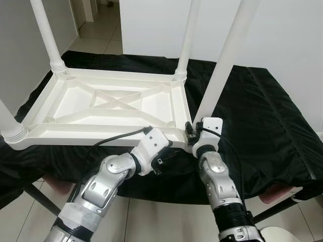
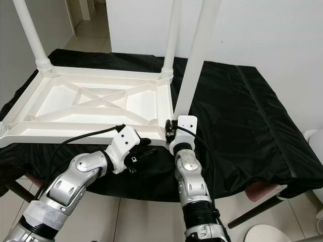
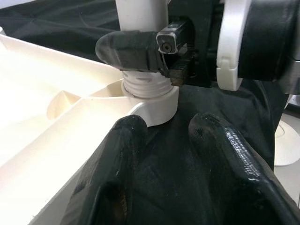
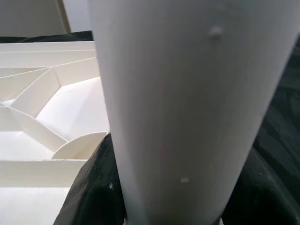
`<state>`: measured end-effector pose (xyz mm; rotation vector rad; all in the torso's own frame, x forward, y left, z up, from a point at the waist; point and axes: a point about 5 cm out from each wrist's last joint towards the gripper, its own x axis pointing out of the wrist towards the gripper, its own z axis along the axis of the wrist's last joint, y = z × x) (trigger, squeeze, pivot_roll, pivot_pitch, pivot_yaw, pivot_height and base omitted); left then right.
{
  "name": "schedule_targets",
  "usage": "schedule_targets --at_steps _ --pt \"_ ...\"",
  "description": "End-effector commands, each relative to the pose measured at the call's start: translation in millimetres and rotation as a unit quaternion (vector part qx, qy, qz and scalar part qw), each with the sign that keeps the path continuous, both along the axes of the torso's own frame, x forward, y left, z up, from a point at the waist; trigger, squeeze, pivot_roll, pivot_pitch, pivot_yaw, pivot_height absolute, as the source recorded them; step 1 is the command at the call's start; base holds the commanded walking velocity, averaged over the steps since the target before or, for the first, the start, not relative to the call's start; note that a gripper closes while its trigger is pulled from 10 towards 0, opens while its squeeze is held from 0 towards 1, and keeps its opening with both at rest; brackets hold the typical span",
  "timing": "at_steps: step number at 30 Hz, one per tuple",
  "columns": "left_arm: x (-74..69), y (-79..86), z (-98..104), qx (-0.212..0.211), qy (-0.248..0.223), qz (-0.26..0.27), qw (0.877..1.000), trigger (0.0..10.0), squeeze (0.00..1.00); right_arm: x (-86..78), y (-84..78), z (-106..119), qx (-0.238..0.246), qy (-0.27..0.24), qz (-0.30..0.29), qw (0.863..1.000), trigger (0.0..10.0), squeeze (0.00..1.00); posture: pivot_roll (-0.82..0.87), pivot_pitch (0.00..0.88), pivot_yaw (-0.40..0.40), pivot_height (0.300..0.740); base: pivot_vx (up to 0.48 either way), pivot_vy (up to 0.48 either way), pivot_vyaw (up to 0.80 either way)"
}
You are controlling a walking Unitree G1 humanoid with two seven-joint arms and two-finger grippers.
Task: Building children table
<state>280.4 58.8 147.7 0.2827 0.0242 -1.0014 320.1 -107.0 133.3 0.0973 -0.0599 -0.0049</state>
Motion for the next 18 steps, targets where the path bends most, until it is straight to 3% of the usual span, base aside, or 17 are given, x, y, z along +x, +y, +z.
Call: schedule_targets --at_steps 1,5,6,8,9,18 --pt "2.0 2.7 -3 0.000 -0.005 0.025 1.000 10.0 0.00 -3.1 1.6 -2 0.020 0.007 -0.006 1.000 10.0 0.00 0.03 0.008 -0.043 0.740 0.000 0.000 0.00" --pt "2.5 2.5 -2 0.001 -0.009 0.024 1.000 10.0 0.00 -5.0 7.0 2 0.015 -0.002 0.009 1.000 10.0 0.00 0.03 0.004 -0.044 0.740 0.000 0.000 0.00" --pt "2.8 2.6 -2 0.001 -0.009 0.024 1.000 10.0 0.00 -5.4 6.3 2 0.014 -0.003 0.007 1.000 10.0 0.11 0.02 0.001 -0.043 0.740 0.000 0.000 0.00" --pt "3.1 2.6 -2 0.001 -0.008 0.023 1.000 10.0 0.00 -5.6 5.7 2 0.013 -0.003 0.005 1.000 10.0 0.11 0.02 0.001 -0.043 0.740 0.000 0.000 0.00" --pt "3.3 2.7 -2 0.001 -0.009 0.023 1.000 10.0 0.00 -5.7 4.6 3 0.013 -0.006 0.004 1.000 10.0 1.00 0.02 0.000 -0.042 0.740 0.000 0.000 0.00" --pt "1.3 2.1 -1 -0.003 -0.014 0.019 1.000 10.0 0.00 -13.9 -1.9 4 0.006 -0.014 0.048 0.999 10.0 1.00 0.03 0.007 -0.054 0.740 0.000 0.000 0.00"
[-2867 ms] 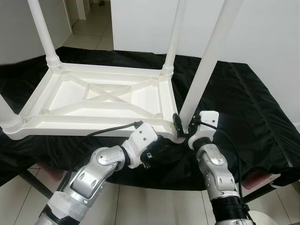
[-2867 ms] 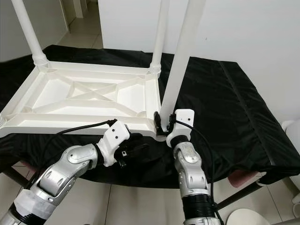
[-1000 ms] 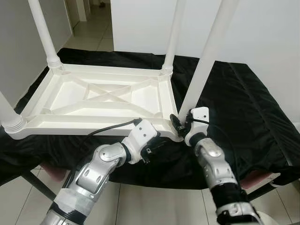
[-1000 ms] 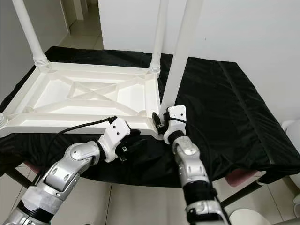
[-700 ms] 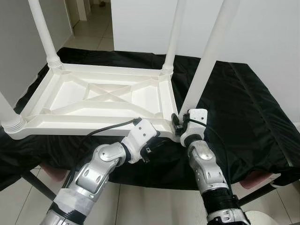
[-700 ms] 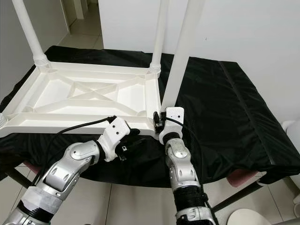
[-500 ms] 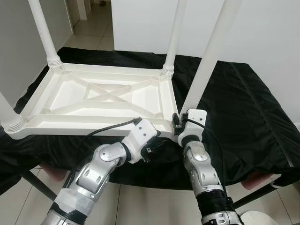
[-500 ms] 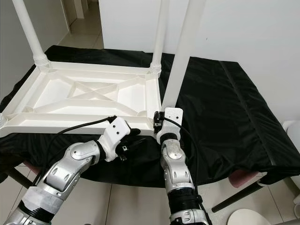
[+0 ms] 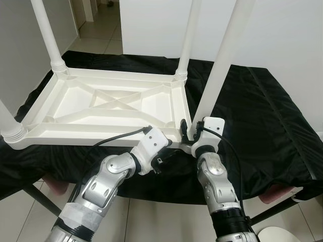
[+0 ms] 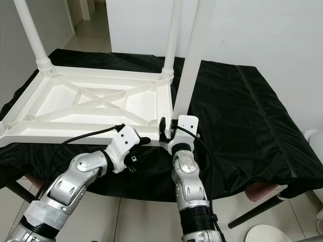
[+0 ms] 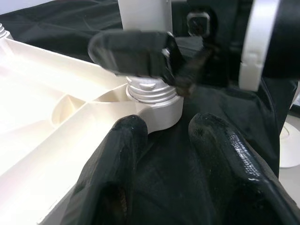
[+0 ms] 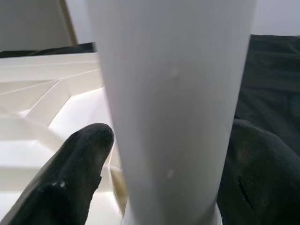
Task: Building children table
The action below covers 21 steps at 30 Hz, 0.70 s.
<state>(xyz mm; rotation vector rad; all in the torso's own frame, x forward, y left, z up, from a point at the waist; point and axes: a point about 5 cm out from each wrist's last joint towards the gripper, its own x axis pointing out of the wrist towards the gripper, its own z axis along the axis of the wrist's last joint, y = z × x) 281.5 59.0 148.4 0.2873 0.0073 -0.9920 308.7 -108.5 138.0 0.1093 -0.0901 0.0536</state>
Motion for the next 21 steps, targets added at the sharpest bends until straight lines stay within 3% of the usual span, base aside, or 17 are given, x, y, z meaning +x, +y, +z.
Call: schedule_targets --at_steps 1,2,3,4,5,15,21 --pt "0.1 1.9 -2 -0.001 -0.005 0.016 1.000 10.0 0.00 -2.5 -0.4 -1 0.000 0.002 0.020 1.000 10.0 1.00 0.03 0.007 -0.054 0.740 0.000 0.000 0.00" --pt "-0.6 2.2 -2 -0.002 -0.007 0.015 1.000 10.0 0.00 -4.4 -2.8 -1 -0.001 0.000 0.036 0.999 10.0 1.00 0.03 0.007 -0.055 0.740 0.000 0.000 0.00" --pt "-1.4 2.9 -2 -0.003 -0.007 0.015 1.000 10.0 0.00 -6.4 -6.4 -2 -0.004 -0.002 0.052 0.999 10.0 0.38 0.04 0.007 -0.060 0.740 0.000 0.000 0.00" --pt "-1.4 2.9 -2 -0.003 -0.007 0.015 1.000 10.0 0.00 -6.4 -6.4 -2 -0.004 -0.002 0.052 0.999 10.0 0.38 0.04 0.007 -0.060 0.740 0.000 0.000 0.00" --pt "-3.0 4.4 -3 -0.005 -0.005 0.013 1.000 10.0 0.00 -9.0 -14.3 -3 -0.014 -0.006 0.074 0.997 10.0 0.00 0.04 0.007 -0.063 0.740 0.000 0.000 0.00" --pt "-5.5 5.7 -4 -0.009 0.007 0.002 1.000 10.0 0.00 -6.3 -36.2 -4 -0.063 -0.017 0.131 0.989 10.0 0.00 0.04 0.007 -0.059 0.740 0.000 0.000 0.00" --pt "-11.6 4.8 -3 -0.014 0.027 -0.038 0.999 10.0 0.00 1.6 -44.3 -4 -0.091 -0.021 0.205 0.974 10.0 0.00 0.04 0.000 -0.049 0.740 0.000 0.000 0.00"
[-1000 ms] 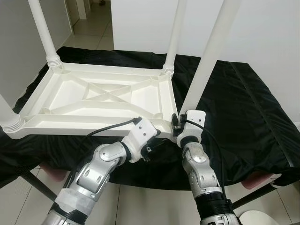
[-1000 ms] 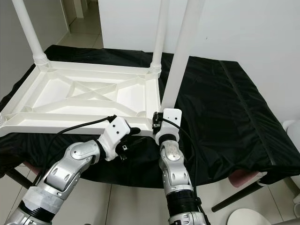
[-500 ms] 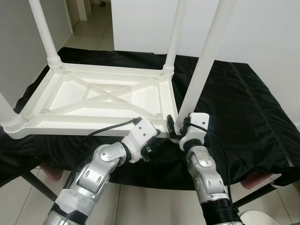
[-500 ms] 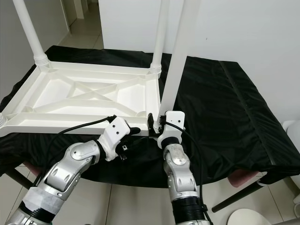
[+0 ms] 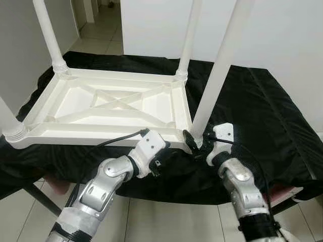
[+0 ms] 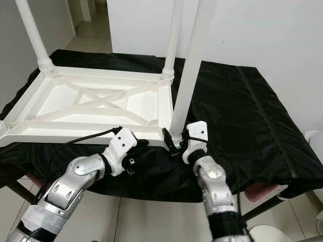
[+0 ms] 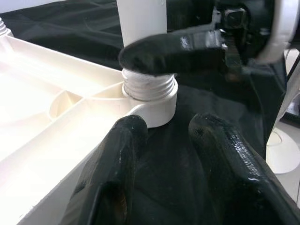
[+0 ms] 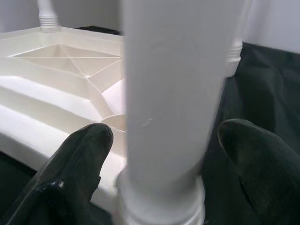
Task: Building children table
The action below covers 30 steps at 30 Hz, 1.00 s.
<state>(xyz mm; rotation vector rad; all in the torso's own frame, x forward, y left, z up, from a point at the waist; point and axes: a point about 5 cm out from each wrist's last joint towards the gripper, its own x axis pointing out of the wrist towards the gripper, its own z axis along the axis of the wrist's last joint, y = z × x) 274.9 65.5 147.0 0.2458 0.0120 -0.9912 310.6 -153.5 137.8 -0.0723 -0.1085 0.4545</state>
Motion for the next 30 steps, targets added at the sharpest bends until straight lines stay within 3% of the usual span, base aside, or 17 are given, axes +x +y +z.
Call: schedule_targets --at_steps 1,12,13,14,15,16,18,25,26,30 --pt "-5.6 -1.5 -2 0.004 0.014 -0.043 0.999 10.0 0.00 2.0 0.2 -5 -0.003 0.004 0.016 1.000 10.0 0.00 0.04 0.000 -0.047 0.740 0.000 0.000 0.00" --pt "-3.0 -2.0 2 0.014 -0.001 -0.047 0.999 10.0 0.00 23.0 5.0 -14 -0.038 0.025 0.059 0.997 10.0 0.00 0.05 0.000 -0.042 0.740 0.000 0.000 0.00" --pt "-2.7 -2.2 2 0.013 -0.003 -0.047 0.999 10.0 0.00 25.1 5.0 -14 -0.040 0.024 0.059 0.997 8.9 0.00 0.05 0.000 -0.042 0.740 0.000 0.000 0.00" --pt "-2.6 -2.5 3 0.013 -0.004 -0.047 0.999 10.0 0.00 26.4 5.1 -14 -0.038 0.026 0.061 0.997 3.3 0.00 0.05 0.000 -0.043 0.740 0.000 0.000 0.00" --pt "-2.6 -2.5 3 0.013 -0.004 -0.047 0.999 10.0 0.00 26.4 5.1 -14 -0.038 0.026 0.061 0.997 3.3 0.00 0.05 0.000 -0.043 0.740 0.000 0.000 0.00" --pt "-2.3 -3.0 3 0.013 -0.003 -0.047 0.999 10.0 0.00 27.5 4.8 -14 -0.039 0.024 0.063 0.997 0.4 0.00 0.06 0.000 -0.045 0.740 0.000 0.000 0.00" --pt "-1.8 -4.7 3 0.011 -0.004 -0.046 0.999 10.0 0.00 28.6 4.3 -14 -0.040 0.024 0.066 0.997 0.0 0.00 0.06 0.000 -0.047 0.740 0.000 0.000 0.00" --pt "-2.6 -8.6 3 0.009 -0.006 -0.049 0.999 10.0 0.00 27.7 1.8 -18 -0.032 0.029 0.068 0.997 0.0 0.00 0.05 0.000 -0.048 0.740 0.000 0.000 0.00" --pt "-2.3 -8.9 3 0.009 -0.006 -0.049 0.999 10.0 0.00 27.6 2.0 -18 -0.021 0.031 0.065 0.997 10.0 0.00 0.05 0.000 -0.047 0.740 0.000 0.000 0.00" --pt "-0.5 -9.1 4 0.007 -0.002 -0.045 0.999 10.0 0.00 27.4 2.5 -15 -0.005 0.029 0.041 0.999 10.0 0.00 0.04 0.000 -0.045 0.740 0.000 0.000 0.00"
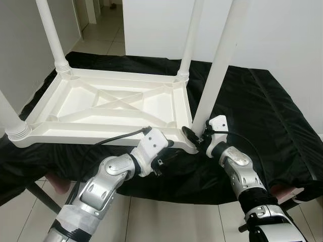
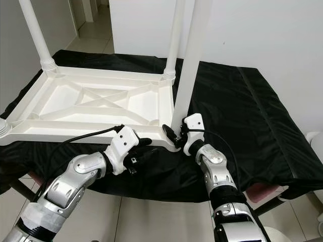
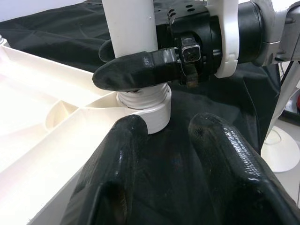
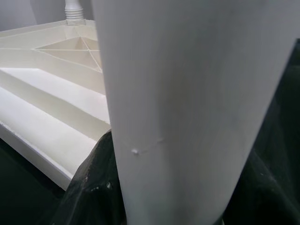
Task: Building children table
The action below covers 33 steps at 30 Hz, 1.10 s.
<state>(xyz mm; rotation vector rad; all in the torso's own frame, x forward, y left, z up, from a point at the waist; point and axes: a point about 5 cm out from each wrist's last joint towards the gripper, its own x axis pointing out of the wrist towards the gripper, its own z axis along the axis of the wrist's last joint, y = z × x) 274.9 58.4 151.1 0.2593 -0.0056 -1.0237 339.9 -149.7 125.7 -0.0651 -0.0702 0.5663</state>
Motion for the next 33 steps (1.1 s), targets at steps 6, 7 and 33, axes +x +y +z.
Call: schedule_targets --at_steps 6,7,33 --pt "1.1 -1.5 0 0.004 0.006 -0.024 1.000 10.0 0.00 -2.8 1.5 0 0.016 0.007 -0.034 0.999 10.0 0.00 0.03 0.009 -0.044 0.740 0.000 0.000 0.00" --pt "1.1 -1.5 0 0.004 0.006 -0.024 1.000 10.0 0.00 -2.8 1.5 0 0.016 0.007 -0.034 0.999 10.0 0.00 0.03 0.009 -0.044 0.740 0.000 0.000 0.00" --pt "11.4 -0.1 1 0.009 0.008 -0.027 1.000 10.0 0.00 -25.1 33.4 -1 0.076 0.016 -0.266 0.961 10.0 0.00 -0.04 0.009 0.035 0.740 0.000 0.000 0.00"
